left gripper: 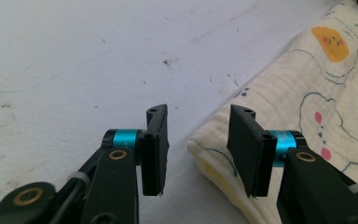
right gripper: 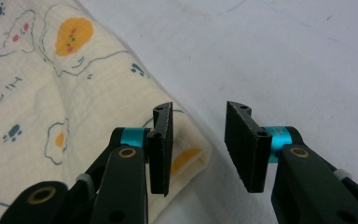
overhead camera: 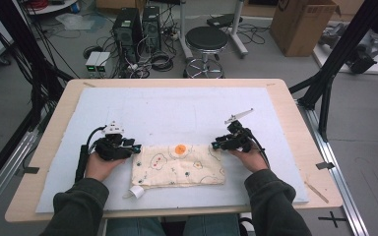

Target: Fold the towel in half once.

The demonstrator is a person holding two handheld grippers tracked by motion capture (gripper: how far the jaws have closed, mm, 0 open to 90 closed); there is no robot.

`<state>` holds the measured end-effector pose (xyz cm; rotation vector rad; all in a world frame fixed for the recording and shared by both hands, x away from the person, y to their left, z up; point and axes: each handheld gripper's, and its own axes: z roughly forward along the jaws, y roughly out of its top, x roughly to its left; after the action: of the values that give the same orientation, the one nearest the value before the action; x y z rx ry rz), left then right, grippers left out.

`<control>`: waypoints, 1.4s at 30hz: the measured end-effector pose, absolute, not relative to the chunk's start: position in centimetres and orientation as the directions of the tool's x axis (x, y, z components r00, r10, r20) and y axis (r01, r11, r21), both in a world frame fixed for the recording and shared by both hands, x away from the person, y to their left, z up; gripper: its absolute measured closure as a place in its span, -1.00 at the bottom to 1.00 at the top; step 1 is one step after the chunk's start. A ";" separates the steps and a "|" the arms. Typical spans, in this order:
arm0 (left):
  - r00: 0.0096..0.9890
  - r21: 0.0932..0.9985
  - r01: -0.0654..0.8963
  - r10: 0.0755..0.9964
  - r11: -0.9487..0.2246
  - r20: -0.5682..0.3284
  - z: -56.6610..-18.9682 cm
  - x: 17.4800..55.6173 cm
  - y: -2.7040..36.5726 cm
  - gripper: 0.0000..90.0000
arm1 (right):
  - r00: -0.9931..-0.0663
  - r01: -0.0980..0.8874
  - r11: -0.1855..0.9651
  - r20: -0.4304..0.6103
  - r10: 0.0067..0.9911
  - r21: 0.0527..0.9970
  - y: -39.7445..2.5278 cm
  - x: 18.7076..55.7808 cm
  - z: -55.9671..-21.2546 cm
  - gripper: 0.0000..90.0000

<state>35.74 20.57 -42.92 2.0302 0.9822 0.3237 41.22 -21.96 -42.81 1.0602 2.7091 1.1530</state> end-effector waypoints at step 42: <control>0.695 0.737 0.542 0.708 -0.404 -0.124 -43.9 36.4 19.7 0.78 | -0.804 0.540 0.556 0.191 0.564 0.632 -21.5 40.3 -43.3 0.83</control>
<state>36.41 19.74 -43.89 2.1067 0.9533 0.2654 40.29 -21.46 -43.33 0.9727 2.7412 1.0959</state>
